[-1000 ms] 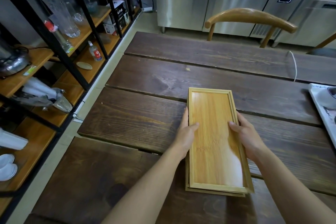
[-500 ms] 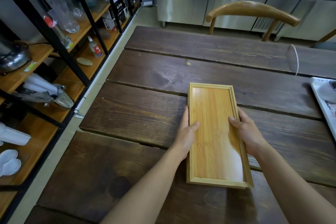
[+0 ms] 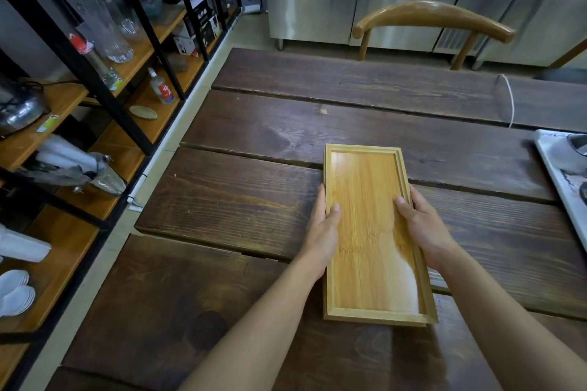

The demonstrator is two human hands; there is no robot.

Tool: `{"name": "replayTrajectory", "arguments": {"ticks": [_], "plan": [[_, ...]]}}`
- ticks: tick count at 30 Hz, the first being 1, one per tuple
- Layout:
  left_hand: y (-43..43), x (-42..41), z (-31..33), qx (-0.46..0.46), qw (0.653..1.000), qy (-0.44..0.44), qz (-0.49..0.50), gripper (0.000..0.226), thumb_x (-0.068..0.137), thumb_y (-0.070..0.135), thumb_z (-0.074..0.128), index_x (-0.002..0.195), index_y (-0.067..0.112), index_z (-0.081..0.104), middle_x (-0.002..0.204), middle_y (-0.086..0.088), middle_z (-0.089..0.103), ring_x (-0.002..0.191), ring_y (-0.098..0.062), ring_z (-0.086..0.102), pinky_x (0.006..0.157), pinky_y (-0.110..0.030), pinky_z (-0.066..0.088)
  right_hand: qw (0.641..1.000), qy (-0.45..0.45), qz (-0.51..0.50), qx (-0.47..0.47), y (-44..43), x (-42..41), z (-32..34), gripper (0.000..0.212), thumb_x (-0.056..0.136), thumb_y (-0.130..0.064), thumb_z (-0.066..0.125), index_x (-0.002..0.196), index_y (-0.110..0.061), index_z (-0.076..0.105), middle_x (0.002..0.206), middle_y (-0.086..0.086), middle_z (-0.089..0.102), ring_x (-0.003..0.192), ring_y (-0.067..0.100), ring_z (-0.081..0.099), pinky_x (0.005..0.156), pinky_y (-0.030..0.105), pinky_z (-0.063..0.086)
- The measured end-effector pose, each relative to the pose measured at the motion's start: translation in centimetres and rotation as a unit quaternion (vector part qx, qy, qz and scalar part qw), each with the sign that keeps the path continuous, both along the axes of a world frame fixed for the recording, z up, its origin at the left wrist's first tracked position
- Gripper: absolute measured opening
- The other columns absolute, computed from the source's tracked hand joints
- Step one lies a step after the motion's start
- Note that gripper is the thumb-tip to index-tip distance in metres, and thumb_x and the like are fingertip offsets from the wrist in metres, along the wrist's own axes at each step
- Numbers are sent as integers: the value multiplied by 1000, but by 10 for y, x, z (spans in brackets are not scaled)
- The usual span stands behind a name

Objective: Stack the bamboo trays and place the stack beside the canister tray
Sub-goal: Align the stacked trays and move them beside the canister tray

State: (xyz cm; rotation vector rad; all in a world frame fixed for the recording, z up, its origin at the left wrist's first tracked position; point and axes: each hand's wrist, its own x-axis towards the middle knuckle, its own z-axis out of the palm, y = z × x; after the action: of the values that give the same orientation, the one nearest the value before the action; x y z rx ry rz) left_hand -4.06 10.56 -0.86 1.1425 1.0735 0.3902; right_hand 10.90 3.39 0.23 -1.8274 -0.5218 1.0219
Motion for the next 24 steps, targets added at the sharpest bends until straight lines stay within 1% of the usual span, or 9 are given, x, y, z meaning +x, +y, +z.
{"name": "replayTrajectory", "arguments": {"ticks": [5,7,9,11,14,18,21,24], "plan": [[-3,-6,-1,-9,999,-25,40,54,99,34,39,147,44,17,158,2,25,143,-22,28,115,-54,25,999,20,-25,-10,-7,0,2,52,95,-39,41,144,-29,30,142,3,45,124,24,46,97,42,41],[-7,-12,-4,-13,998,-32,48,53,99,32,40,146,45,20,157,2,28,142,-22,31,115,-53,27,999,41,-31,-4,-18,-5,4,51,94,-37,42,144,-29,32,138,2,47,121,24,48,91,40,43],[-12,-16,-5,-26,997,-51,47,51,100,29,39,146,42,23,154,1,34,138,-20,38,113,-50,31,998,56,-28,0,-32,-12,4,50,94,-35,44,143,-31,33,132,0,49,115,23,51,83,37,45],[-17,-16,-2,-38,995,-75,51,49,101,25,37,147,37,26,149,0,42,133,-20,44,111,-46,36,998,56,-22,4,-42,-18,1,49,94,-34,44,142,-32,34,129,0,51,111,21,53,81,37,46],[-19,-15,-1,-39,994,-89,58,47,101,24,37,147,33,29,145,-2,48,129,-21,48,109,-45,38,998,57,-19,15,-46,-22,0,45,95,-32,42,140,-32,36,119,-7,54,104,14,54,73,30,44],[-20,-11,-4,-30,994,-86,62,47,101,25,37,146,34,31,139,1,52,124,-20,52,106,-45,40,998,52,-9,24,-47,-19,1,42,95,-31,41,138,-34,38,120,-8,53,106,12,53,78,31,43],[-28,3,-7,-33,994,-87,52,47,101,27,37,146,36,31,142,1,50,126,-20,50,108,-47,39,998,46,-15,27,-56,-8,5,36,96,-29,40,131,-37,40,110,-15,54,100,7,52,73,27,41],[-45,29,-10,-45,995,-91,23,47,101,29,37,146,39,30,143,0,50,127,-21,50,109,-52,38,998,43,-34,20,-77,16,8,32,96,-28,40,127,-38,42,112,-12,55,100,9,54,71,26,42]]}}
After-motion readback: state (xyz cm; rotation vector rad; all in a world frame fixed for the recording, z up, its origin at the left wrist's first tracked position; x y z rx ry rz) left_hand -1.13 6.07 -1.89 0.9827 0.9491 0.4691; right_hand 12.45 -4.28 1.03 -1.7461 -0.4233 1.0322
